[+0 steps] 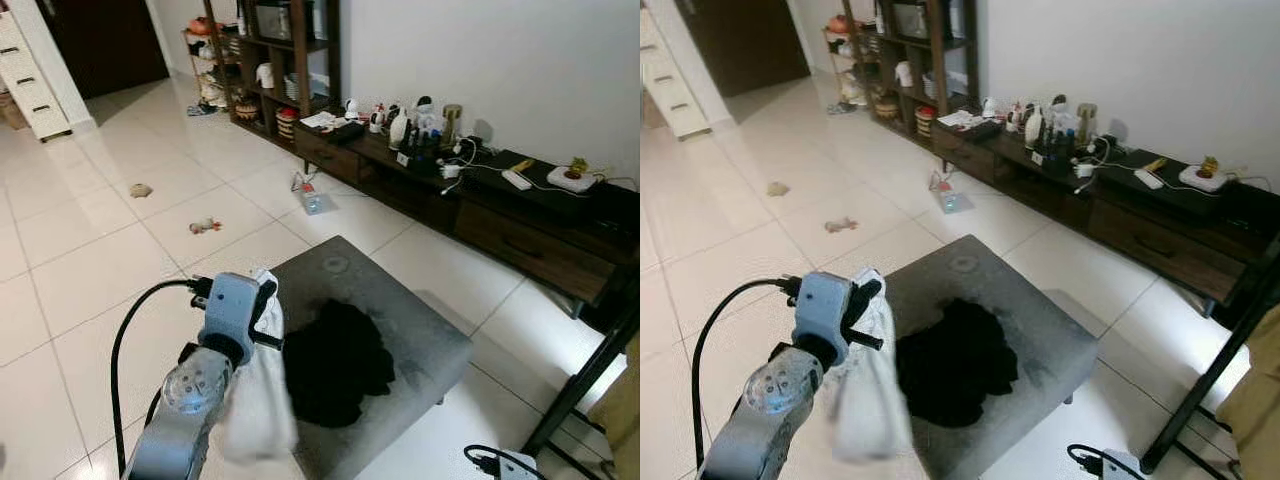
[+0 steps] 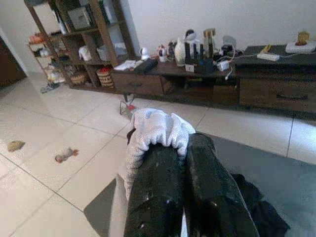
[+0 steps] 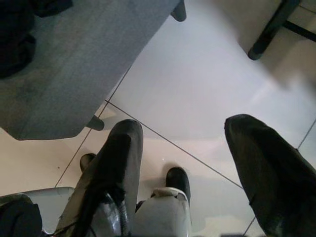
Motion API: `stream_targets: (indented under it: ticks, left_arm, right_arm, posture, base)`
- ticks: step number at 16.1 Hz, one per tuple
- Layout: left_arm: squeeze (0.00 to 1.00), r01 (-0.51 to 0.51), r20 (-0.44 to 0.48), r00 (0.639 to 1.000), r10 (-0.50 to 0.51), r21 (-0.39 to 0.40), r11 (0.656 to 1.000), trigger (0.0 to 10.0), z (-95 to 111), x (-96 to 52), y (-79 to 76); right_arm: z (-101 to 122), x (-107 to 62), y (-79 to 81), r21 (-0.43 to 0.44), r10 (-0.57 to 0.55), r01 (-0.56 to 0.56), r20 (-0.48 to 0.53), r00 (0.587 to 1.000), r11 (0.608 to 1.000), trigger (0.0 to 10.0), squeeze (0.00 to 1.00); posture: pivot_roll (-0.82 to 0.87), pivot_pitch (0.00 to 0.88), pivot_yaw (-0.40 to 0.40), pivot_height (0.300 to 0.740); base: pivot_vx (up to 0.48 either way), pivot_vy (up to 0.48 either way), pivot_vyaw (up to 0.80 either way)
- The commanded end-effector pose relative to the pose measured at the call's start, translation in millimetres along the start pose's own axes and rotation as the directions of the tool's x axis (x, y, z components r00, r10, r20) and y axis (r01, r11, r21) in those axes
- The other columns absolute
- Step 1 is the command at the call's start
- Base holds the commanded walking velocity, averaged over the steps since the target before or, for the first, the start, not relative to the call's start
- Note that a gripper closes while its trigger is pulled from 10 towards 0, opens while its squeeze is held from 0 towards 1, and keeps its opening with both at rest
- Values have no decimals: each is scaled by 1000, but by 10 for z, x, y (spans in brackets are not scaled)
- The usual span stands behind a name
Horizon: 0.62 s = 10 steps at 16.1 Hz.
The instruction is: Hang hanger
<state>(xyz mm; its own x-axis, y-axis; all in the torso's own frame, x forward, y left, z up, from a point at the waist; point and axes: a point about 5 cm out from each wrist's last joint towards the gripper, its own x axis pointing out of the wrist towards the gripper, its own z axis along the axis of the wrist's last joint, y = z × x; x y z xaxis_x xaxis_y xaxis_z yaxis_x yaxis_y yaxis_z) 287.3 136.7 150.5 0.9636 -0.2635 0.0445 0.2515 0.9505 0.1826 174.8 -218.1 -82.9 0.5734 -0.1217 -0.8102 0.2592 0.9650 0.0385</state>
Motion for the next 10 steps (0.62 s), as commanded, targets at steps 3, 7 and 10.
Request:
stream_targets:
  ticks: [3, 7, 10]
  left_arm:
    - [0, 13, 37, 999, -13, 9, 1000, 10000, 39, -17, -27]
    - [0, 20, 37, 999, -21, 16, 1000, 10000, 32, -28, -40]
    - [0, 13, 36, 999, -13, 13, 1000, 10000, 23, -32, -40]
  right_arm:
    - [-24, -6, -39, 7, -7, 7, -16, 1000, 1000, 10000, 0]
    - [-69, -12, -34, 11, -10, 10, -35, 999, 1000, 10000, 0]
    - [-61, -12, -25, 4, -3, 3, -23, 1000, 1000, 10000, 0]
  posture:
    - [-36, 46, 55, 740]
    - [-35, 48, 54, 740]
    - [-34, 51, 53, 740]
  base:
    - [0, -199, 0]
    - [0, -381, -511]
    - [0, -402, -223]
